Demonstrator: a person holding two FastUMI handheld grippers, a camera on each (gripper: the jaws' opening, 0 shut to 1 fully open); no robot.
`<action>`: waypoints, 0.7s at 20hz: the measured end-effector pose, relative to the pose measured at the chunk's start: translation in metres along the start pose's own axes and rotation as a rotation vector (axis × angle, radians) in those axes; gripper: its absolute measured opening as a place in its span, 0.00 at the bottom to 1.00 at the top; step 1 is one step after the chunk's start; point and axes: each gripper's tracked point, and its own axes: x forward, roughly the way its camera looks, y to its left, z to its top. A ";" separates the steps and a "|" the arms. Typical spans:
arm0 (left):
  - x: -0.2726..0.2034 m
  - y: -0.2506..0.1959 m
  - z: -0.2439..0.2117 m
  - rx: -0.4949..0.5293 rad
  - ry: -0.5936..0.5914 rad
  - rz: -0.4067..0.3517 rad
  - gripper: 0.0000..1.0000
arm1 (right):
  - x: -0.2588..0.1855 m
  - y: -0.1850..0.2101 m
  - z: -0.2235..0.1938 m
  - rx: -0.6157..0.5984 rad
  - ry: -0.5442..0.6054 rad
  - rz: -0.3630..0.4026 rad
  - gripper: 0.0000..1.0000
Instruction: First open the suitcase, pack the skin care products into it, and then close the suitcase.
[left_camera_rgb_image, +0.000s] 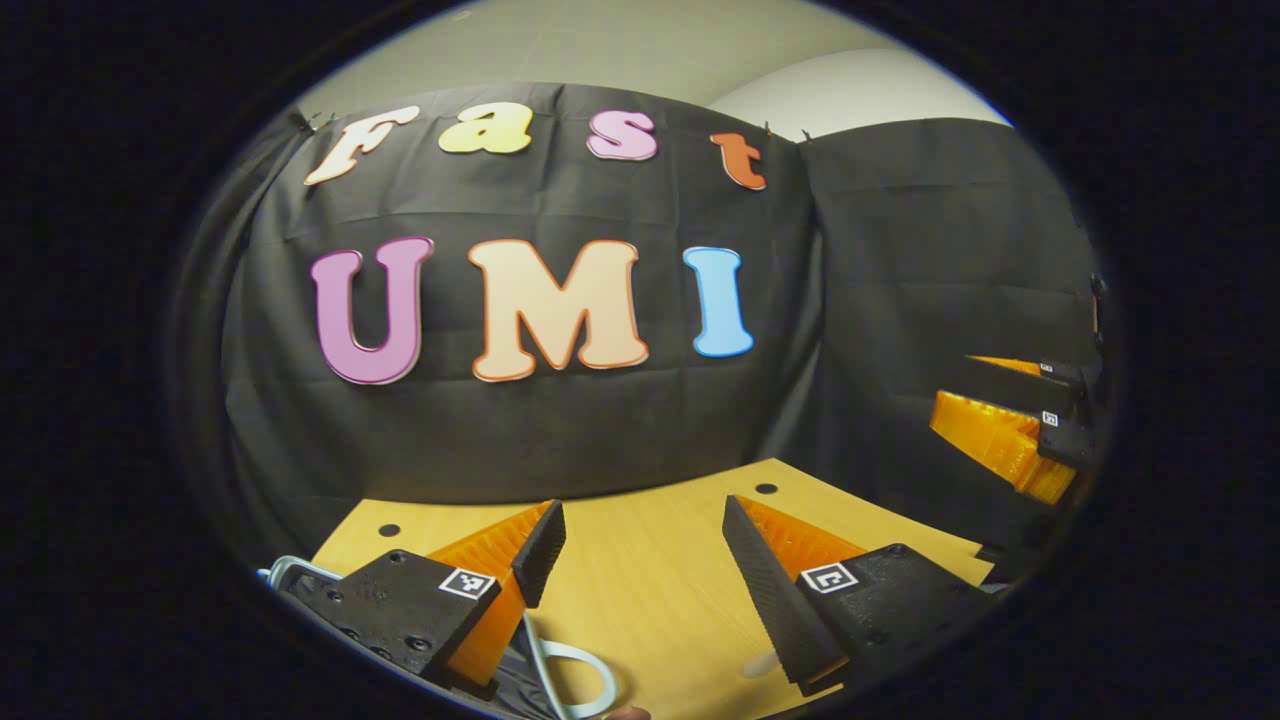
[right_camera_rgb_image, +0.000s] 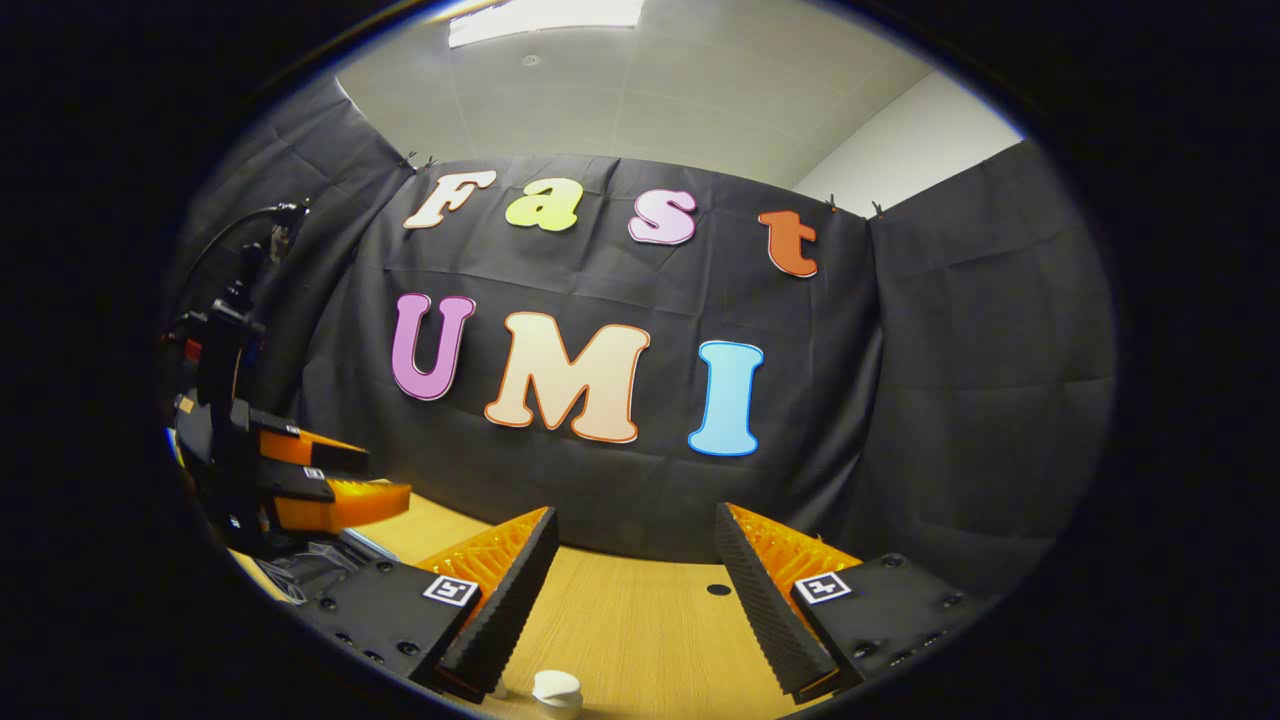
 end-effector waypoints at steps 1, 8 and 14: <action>0.003 -0.009 -0.007 -0.006 0.013 -0.015 0.95 | -0.001 -0.004 0.000 0.004 0.002 0.000 0.98; 0.014 -0.069 -0.073 -0.071 0.153 -0.114 0.95 | -0.012 -0.024 -0.007 -0.012 0.015 -0.002 0.98; -0.014 -0.090 -0.134 -0.119 0.295 -0.150 0.93 | -0.017 -0.036 -0.013 -0.023 0.028 0.002 0.98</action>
